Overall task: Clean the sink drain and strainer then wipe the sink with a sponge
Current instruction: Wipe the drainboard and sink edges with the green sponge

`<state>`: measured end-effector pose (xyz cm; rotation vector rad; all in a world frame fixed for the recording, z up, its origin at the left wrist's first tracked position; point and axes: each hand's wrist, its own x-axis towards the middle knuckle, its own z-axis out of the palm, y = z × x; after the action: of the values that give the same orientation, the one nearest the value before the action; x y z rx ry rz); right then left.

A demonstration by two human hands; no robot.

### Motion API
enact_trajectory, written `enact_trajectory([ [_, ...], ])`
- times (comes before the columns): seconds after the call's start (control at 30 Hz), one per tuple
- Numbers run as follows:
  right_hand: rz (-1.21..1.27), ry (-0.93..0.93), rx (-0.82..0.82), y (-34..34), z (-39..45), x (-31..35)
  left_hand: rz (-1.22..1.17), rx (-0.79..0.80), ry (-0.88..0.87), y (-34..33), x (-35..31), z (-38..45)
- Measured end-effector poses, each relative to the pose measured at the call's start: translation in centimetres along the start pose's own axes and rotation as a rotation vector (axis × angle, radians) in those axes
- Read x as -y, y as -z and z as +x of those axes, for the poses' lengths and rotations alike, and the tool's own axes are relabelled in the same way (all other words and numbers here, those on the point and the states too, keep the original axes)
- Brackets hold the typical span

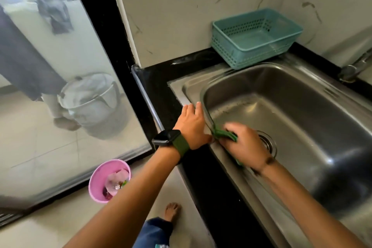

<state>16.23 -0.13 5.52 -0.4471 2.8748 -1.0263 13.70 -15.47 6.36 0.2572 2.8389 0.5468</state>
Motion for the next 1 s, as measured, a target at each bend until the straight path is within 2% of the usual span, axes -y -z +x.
enact_trajectory([
  [0.17,0.008,-0.052,0.031,0.2,-1.7,-0.8,0.007,0.030,-0.014,1.4,3.7,2.3],
  [0.37,-0.080,-0.014,-0.148,-3.8,10.6,2.7,0.008,-0.033,-0.101,3.6,7.0,5.8],
  [0.5,-0.074,-0.137,-0.164,-5.5,15.8,4.0,-0.001,-0.012,-0.161,4.0,7.7,7.0],
  [0.63,0.019,-0.136,-0.129,-4.4,12.9,3.7,-0.046,-0.006,-0.226,4.0,8.7,7.6],
  [0.8,0.079,-0.223,-0.052,-2.9,9.2,2.9,-0.112,-0.059,-0.294,4.4,10.0,7.6],
  [1.0,-0.188,-0.023,-0.182,-6.0,16.3,5.2,-0.021,-0.066,-0.322,5.0,9.8,7.9],
])
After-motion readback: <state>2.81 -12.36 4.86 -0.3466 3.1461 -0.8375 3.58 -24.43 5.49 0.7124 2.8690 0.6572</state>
